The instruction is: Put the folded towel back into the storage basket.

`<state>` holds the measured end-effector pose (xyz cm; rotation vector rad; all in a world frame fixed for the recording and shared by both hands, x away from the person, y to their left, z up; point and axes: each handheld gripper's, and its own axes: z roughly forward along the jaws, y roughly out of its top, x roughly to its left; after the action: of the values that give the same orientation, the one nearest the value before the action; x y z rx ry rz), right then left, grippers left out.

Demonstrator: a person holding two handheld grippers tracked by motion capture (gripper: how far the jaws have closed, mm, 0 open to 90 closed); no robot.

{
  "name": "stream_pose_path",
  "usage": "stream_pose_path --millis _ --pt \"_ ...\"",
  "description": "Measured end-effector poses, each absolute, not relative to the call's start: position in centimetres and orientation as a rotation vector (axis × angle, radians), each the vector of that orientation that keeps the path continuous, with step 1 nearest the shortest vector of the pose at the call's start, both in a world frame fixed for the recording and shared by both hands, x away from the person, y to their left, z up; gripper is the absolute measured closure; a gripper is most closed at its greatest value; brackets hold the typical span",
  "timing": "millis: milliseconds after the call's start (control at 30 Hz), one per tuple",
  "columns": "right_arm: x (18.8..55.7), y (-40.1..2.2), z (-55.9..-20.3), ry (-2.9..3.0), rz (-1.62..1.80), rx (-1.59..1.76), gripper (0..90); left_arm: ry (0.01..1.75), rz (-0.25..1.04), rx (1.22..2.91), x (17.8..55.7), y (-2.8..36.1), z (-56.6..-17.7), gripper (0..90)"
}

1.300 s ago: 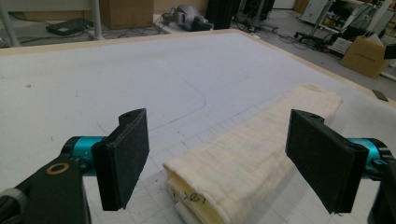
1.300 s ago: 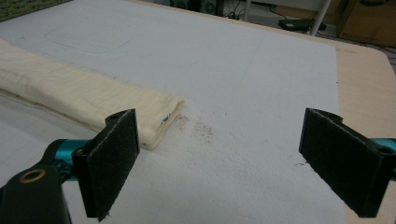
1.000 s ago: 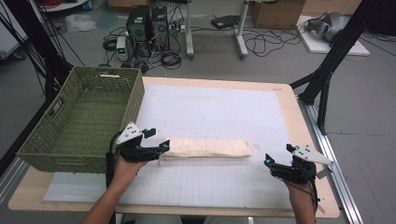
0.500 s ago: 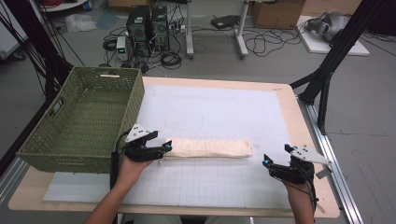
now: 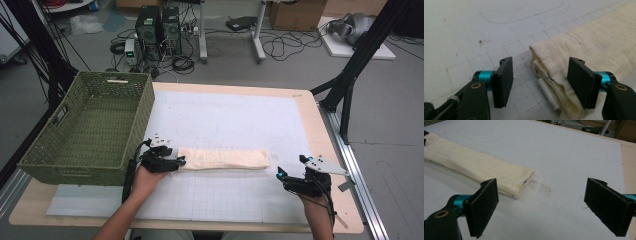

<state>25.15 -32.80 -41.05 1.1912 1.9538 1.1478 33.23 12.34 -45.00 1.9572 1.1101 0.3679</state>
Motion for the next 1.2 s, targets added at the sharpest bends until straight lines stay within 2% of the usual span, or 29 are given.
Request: stream_pose_path --millis 167,300,433,500,767,1067,1200 --pt "25.3 -32.6 -41.2 1.963 1.145 1.193 11.6 1.082 0.427 1.978 32.8 12.1 -45.1 43.3" --pt "25.5 -32.4 -41.2 1.972 1.142 1.187 11.6 1.021 0.425 2.002 32.3 11.6 -45.1 62.0" --pt "25.8 -32.1 -41.3 1.988 1.143 1.179 11.6 1.004 0.427 2.001 32.1 11.4 -45.1 71.7" --pt "26.1 -31.7 -41.3 1.997 1.144 1.18 11.6 0.971 0.435 2.019 32.0 11.2 -45.0 79.8" --pt "29.2 -29.3 -42.3 2.075 1.103 1.264 12.0 0.976 0.427 2.008 32.0 11.3 -45.1 82.3" --pt "31.2 -27.6 -44.7 2.202 1.041 1.34 49.6 0.985 0.417 1.997 32.0 11.4 -45.1 82.3" --pt "31.2 -27.7 -44.8 2.211 1.078 1.378 59.6 0.986 0.417 1.993 31.9 11.4 -45.1 82.5"
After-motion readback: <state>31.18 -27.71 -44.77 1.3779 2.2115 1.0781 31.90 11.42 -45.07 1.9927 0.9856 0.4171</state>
